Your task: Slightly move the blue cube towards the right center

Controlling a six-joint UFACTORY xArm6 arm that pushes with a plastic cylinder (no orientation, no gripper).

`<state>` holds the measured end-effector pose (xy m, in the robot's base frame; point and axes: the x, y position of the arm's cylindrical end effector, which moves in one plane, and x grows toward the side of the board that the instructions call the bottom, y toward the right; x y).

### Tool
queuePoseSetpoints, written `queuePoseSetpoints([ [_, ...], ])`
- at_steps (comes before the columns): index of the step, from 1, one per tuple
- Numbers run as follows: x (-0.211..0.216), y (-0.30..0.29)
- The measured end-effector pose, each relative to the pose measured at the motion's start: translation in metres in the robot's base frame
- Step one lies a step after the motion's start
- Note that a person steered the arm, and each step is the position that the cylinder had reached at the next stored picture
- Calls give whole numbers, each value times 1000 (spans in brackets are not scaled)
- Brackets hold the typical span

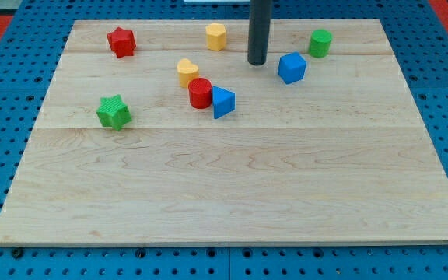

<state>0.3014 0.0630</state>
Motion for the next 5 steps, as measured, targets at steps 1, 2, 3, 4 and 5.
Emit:
queuePoseSetpoints([
  [1,6,39],
  [2,36,90],
  [3,16,82],
  [4,16,129],
  [5,69,150],
])
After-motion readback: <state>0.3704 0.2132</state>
